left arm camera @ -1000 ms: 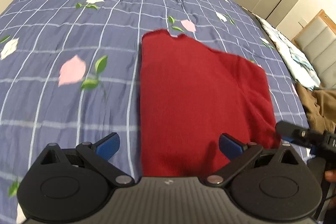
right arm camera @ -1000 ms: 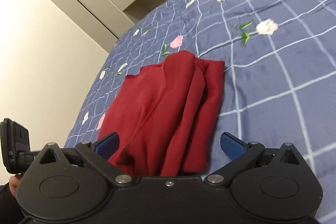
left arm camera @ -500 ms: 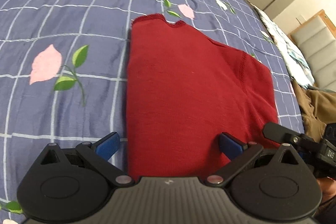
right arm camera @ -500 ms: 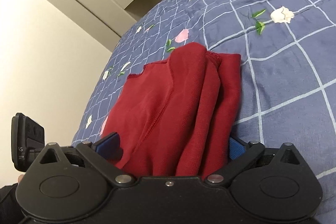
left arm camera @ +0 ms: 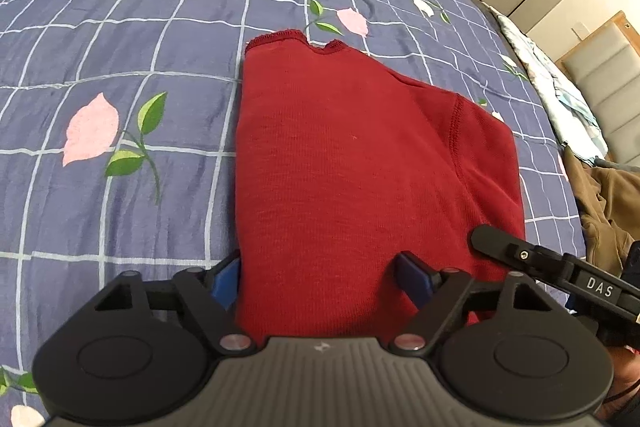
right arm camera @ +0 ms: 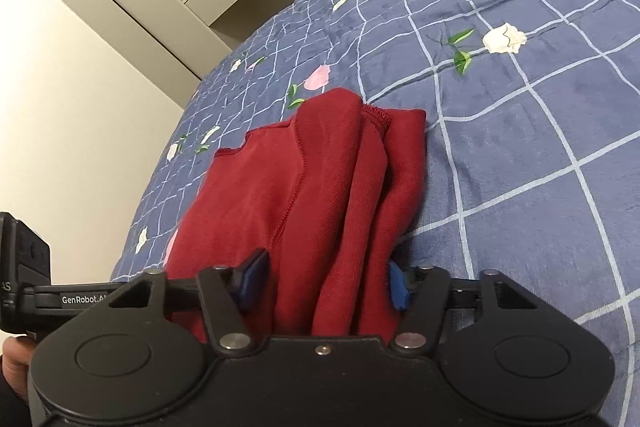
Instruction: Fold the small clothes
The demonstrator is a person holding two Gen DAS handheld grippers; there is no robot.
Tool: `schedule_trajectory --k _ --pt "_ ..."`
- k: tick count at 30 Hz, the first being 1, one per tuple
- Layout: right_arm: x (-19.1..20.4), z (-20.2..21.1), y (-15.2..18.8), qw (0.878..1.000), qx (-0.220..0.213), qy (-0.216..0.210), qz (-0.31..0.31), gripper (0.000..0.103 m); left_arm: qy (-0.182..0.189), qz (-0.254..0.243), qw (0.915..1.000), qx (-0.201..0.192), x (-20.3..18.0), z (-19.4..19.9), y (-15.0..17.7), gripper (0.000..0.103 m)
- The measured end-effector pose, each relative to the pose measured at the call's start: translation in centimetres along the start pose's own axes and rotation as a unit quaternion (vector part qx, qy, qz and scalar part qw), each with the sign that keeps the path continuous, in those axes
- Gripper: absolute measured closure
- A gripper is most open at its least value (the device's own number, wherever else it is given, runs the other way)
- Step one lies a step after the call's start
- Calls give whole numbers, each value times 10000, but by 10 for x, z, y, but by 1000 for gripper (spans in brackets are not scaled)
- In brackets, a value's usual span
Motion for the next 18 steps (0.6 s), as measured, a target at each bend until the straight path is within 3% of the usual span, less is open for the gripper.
schedule_trajectory --k 4,9,18 --pt "4 0 -2 10000 -27 38 35 55 -146 -52 9999 -22 -3 5 -1 35" --pt "16 7 -5 9998 -123 36 176 62 -369 -176 9991 -101 -10 14 -3 58" --pt "51 33 -5 9976 -256 7 638 65 -513 -456 9975 -145 -27 41 3 66"
Point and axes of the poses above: each gripper's, at about its wrist camera, not at the fingertips, and z roughly against the way its jaws point, x to its left, y to its underside, the point moved 9 cm from there along -z, roughly the way its jaws point, and after that the axes turned 3 degrees about -y, right-handed, at the moved point
